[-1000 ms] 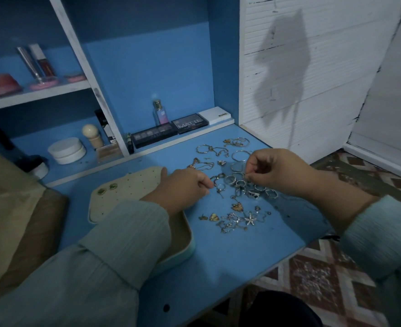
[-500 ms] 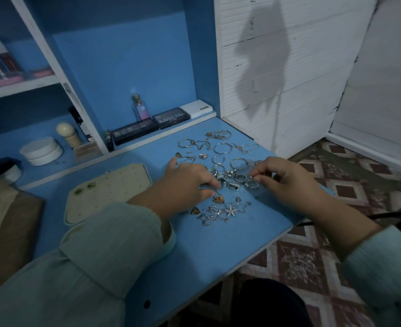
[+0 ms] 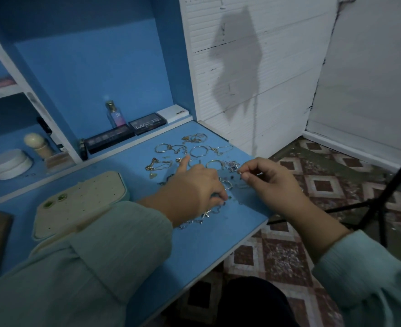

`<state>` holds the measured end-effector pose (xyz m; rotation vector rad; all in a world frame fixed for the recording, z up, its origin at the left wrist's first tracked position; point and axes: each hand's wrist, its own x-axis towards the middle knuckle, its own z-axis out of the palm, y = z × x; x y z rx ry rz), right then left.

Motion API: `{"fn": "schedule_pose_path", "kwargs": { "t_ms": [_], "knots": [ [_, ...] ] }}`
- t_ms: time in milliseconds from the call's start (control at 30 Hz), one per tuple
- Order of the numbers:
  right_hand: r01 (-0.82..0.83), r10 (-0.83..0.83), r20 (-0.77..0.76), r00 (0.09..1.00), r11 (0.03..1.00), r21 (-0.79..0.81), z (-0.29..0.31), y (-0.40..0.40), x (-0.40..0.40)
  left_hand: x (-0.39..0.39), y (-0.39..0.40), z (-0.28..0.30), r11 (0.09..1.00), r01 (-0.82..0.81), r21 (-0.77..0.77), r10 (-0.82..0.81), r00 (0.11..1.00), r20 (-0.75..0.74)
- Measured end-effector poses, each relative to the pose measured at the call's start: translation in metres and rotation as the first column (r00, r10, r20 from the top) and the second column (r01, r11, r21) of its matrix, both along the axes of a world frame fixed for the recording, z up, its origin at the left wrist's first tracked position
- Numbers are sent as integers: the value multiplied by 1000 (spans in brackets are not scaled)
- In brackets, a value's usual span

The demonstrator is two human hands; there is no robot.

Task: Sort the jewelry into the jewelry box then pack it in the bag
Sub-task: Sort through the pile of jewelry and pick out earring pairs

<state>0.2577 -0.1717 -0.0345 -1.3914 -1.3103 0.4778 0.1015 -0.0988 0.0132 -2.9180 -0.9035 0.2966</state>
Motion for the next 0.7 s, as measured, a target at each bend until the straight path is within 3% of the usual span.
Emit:
{"fn": "schedule_pose_path", "kwargs": {
  "t_ms": [367, 700],
  "knots": [
    [0, 0, 5, 1000, 999, -38, 5, 0, 6, 10, -5, -1, 998, -17, 59, 20, 999, -41],
    [-31, 33, 27, 999, 998, -51, 21, 3, -9, -11, 5, 10, 986, -124, -109, 141, 974, 175]
  ]
}}
